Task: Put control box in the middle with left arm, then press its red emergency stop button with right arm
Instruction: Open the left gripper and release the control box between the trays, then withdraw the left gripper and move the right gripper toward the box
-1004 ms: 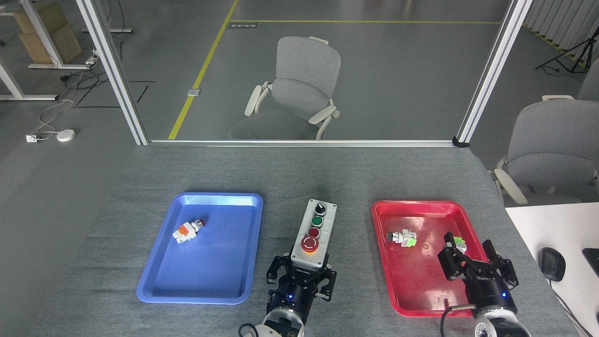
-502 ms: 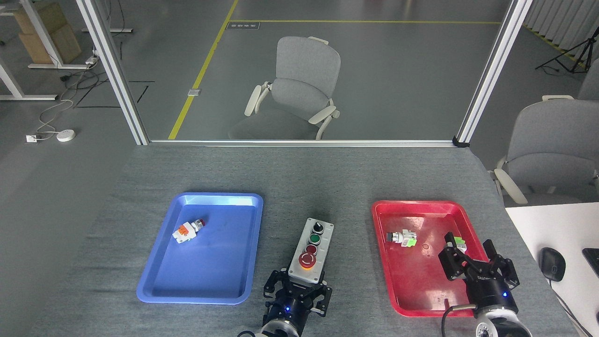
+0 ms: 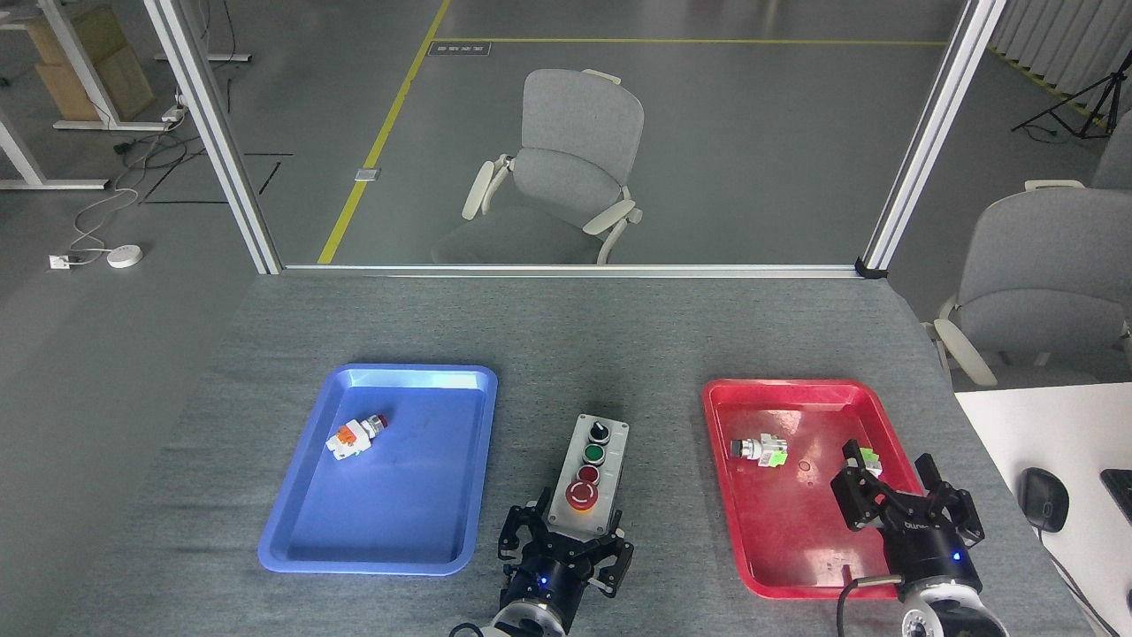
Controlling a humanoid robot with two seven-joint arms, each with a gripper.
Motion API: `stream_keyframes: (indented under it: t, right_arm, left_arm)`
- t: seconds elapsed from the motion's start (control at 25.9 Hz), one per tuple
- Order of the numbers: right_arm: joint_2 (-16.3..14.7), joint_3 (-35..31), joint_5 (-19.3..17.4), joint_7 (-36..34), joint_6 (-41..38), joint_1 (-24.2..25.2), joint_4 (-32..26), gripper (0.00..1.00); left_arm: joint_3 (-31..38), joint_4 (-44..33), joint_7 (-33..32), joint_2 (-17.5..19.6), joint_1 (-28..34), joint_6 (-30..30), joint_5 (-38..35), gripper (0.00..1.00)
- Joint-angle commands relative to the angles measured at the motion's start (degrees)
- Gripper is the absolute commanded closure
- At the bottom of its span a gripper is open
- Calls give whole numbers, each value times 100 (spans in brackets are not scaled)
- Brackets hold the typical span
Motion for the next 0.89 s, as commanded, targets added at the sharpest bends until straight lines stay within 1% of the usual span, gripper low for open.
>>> stream_keyframes:
  t: [0.0,0.15,0.23,0.31,0.39,0.46,0.62,0.69,0.85]
  right_arm:
    - [-1,-1,-4,-14,-19,0,-1,0]
    - [-1,8,4,-14,-36,0,8,0]
    - [-1,8,5,-14,-45,0,8,0]
    - [-1,8,5,-14,-45,0,8,0]
    - [-1,-1,-4,-14,-36,0,8,0]
    - [-1,-1,-4,-40,-28,0,8,0]
    - [-1,8,5,-58,16,-26,25,0]
    - [-1,-1,-4,-49,25,-61,52,0]
    - [-10,35,-22,-58,16,-325,210,0]
  left_arm:
    - [0,-25,15,0,-4,-6,-5,1]
    - [0,-52,15,9,-4,38,-5,1]
    - [-9,-183,23,9,31,135,-14,1]
    - [0,-438,23,27,172,240,-49,1]
    - [18,-816,32,97,453,267,-102,1]
    - [26,-1194,94,159,602,275,-111,1]
    - [62,-2108,480,536,980,284,-181,1]
    - [158,-2574,507,721,1174,319,-278,1]
    - [615,-3409,463,1072,1490,311,-612,1]
